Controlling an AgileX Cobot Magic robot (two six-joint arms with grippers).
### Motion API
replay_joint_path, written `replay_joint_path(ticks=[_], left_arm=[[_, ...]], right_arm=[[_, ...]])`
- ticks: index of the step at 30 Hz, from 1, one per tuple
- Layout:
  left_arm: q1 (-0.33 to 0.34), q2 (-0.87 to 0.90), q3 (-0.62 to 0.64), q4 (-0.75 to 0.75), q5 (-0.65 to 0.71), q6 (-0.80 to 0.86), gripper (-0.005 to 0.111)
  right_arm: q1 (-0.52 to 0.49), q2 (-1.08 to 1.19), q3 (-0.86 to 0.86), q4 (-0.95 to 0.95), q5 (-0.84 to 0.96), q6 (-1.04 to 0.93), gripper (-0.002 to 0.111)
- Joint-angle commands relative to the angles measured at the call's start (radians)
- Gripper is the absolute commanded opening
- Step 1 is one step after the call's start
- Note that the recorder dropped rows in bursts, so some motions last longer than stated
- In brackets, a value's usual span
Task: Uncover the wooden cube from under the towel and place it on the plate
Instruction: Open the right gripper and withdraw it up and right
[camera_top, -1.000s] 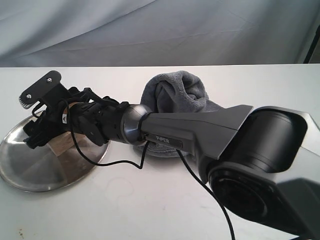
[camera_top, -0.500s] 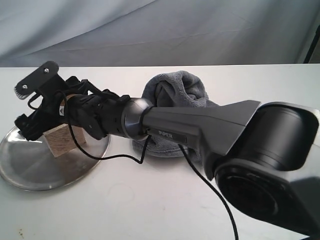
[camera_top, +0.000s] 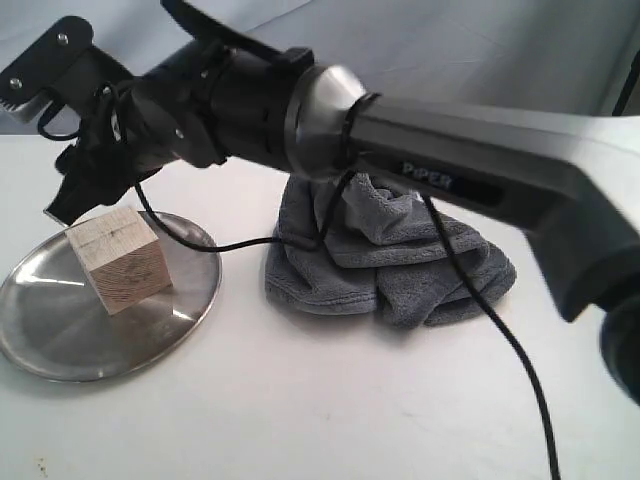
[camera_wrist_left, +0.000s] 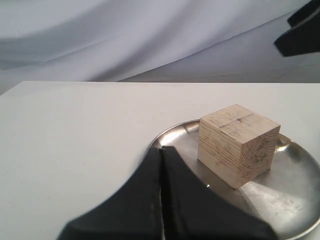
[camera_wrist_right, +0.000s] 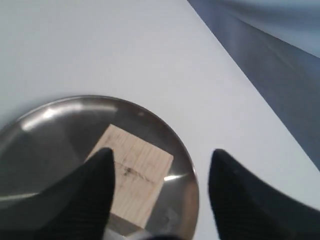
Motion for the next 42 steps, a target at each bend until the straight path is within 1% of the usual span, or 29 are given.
replay_joint_path(ticks=[1,3,4,8,11,14,19,20,21,22,23,24,25,27,29,33,35,42], left_arm=[[0.004,-0.003,0.0,0.001,-0.014,-0.006,0.0],[0.004,-0.003,0.0,0.001,-0.014,-0.006,0.0],[0.004,-0.003,0.0,0.001,-0.014,-0.006,0.0],[0.004,-0.003,0.0,0.001,-0.014,-0.004,0.0],[0.004,-0.003,0.0,0.001,-0.014,-0.004,0.0],[0.004,-0.003,0.0,0.001,-0.014,-0.004,0.0],[0.004,-0.003,0.0,0.001,-0.014,-0.007,0.0],[0.004,-0.003,0.0,0.001,-0.014,-0.007,0.0],[0.004,-0.003,0.0,0.001,-0.014,-0.007,0.0],[0.004,-0.003,0.0,0.001,-0.014,-0.007,0.0],[0.004,-0.003,0.0,0.001,-0.014,-0.007,0.0],[0.004,-0.003,0.0,0.001,-0.014,-0.007,0.0],[0.004,-0.003,0.0,0.001,-0.014,-0.007,0.0],[0.004,-0.003,0.0,0.001,-0.014,-0.004,0.0],[0.004,-0.003,0.0,0.001,-0.014,-0.004,0.0],[0.004,-0.003,0.0,0.001,-0.014,-0.004,0.0],[0.004,-0.003,0.0,0.001,-0.014,-0.006,0.0],[0.004,-0.003,0.0,0.001,-0.014,-0.006,0.0]], right_arm=[[-0.016,-0.089,-0.003,-0.072,0.168,0.026,0.017],[-0.038,-0.127,0.023,-0.07,0.193,0.058,0.002],[-0.054,-0.154,0.046,-0.069,0.195,0.078,0.0],[-0.113,-0.281,0.188,-0.069,0.117,0.123,0.0],[-0.159,-0.401,0.367,-0.08,-0.005,0.156,0.0],[-0.201,-0.534,0.555,-0.094,-0.161,0.162,0.0],[-0.301,-0.767,0.863,-0.094,-0.393,0.188,0.0],[-0.348,-0.849,0.973,-0.068,-0.477,0.188,0.0],[-0.371,-0.894,1.035,-0.044,-0.526,0.188,0.0],[-0.405,-0.975,1.153,-0.007,-0.621,0.188,0.0],[-0.42,-1.02,1.209,0.011,-0.66,0.188,0.0],[-0.431,-1.107,1.304,0.046,-0.718,0.186,0.0],[-0.431,-1.15,1.353,0.052,-0.742,0.184,0.0],[-0.429,-1.289,1.495,0.071,-0.771,0.184,0.0],[-0.429,-1.391,1.596,0.139,-0.772,0.186,0.0],[-0.429,-1.574,1.737,0.269,-0.76,0.186,0.0],[-0.429,-1.63,1.78,0.317,-0.75,0.186,0.0],[-0.429,-1.666,1.801,0.318,-0.756,0.184,0.0]])
